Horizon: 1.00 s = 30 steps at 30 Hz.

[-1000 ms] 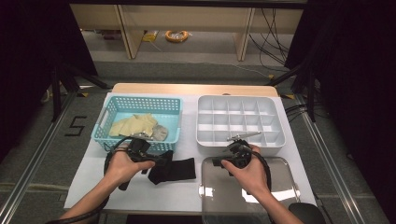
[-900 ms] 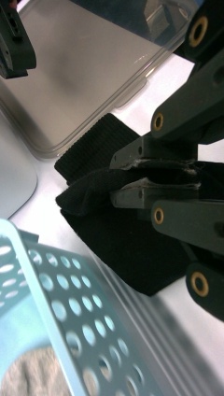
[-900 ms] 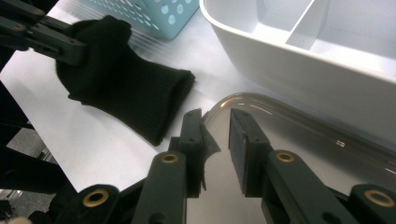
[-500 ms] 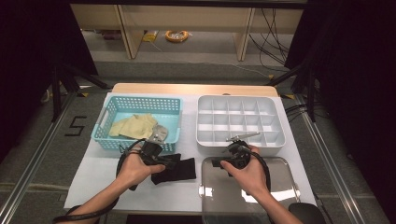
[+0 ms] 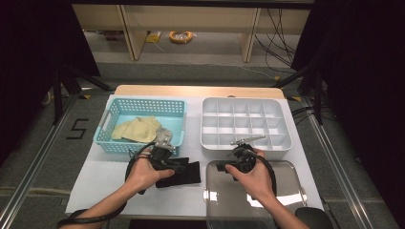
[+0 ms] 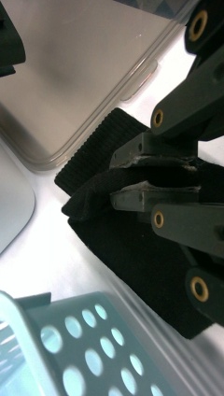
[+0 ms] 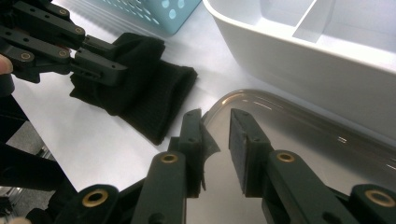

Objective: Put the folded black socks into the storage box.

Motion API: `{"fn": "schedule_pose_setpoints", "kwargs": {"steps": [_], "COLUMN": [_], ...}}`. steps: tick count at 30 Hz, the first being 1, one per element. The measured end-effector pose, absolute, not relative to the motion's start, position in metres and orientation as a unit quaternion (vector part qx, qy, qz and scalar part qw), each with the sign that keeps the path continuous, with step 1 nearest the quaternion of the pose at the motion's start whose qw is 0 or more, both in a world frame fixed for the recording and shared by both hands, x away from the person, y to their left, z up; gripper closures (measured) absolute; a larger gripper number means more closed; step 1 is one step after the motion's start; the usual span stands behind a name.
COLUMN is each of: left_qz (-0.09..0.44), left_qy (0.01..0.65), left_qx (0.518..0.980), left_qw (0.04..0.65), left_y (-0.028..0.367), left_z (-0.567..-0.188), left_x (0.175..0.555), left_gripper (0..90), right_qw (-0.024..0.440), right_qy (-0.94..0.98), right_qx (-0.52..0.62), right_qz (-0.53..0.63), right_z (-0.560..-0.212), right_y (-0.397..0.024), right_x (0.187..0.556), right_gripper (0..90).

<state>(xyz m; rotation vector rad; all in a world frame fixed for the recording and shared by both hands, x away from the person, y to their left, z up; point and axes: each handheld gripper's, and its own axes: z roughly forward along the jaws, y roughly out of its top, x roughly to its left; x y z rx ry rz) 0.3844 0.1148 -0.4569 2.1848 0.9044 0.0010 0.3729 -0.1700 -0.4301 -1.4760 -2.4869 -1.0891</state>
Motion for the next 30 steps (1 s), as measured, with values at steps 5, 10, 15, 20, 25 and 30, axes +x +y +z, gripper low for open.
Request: {"fn": "schedule_pose_setpoints", "kwargs": {"steps": [5,10,15,20,25,30], "left_qz": [0.001,-0.001,-0.001,0.010,0.017,0.009], "left_qy": [0.349,0.342,0.327,0.330,0.337,0.341], "left_qx": [0.855,0.855,0.845,0.825,0.829,0.841], "left_qw": [0.383,0.389,0.424,0.458,0.446,0.419], "left_y": [0.111,0.108,0.108,0.119,0.134,0.146], "left_z": [-0.460,-0.463,-0.457,-0.440,-0.437,-0.446], "left_x": [0.384,0.384,0.383,0.381,0.377,0.373], "left_gripper": [78.2,71.1,60.0,57.2,67.6,80.9], "right_qw": [0.021,0.024,0.026,0.025,0.019,0.031], "right_qy": [-0.807,-0.807,-0.805,-0.803,-0.804,-0.813], "right_qx": [-0.476,-0.475,-0.478,-0.480,-0.472,-0.458], "right_qz": [-0.350,-0.351,-0.350,-0.353,-0.361,-0.357], "right_z": [-0.430,-0.431,-0.431,-0.430,-0.430,-0.428], "right_y": [-0.169,-0.169,-0.168,-0.168,-0.165,-0.150], "right_x": [0.373,0.373,0.372,0.372,0.373,0.378], "right_gripper": [75.7,75.4,74.8,73.8,71.9,70.8]}}
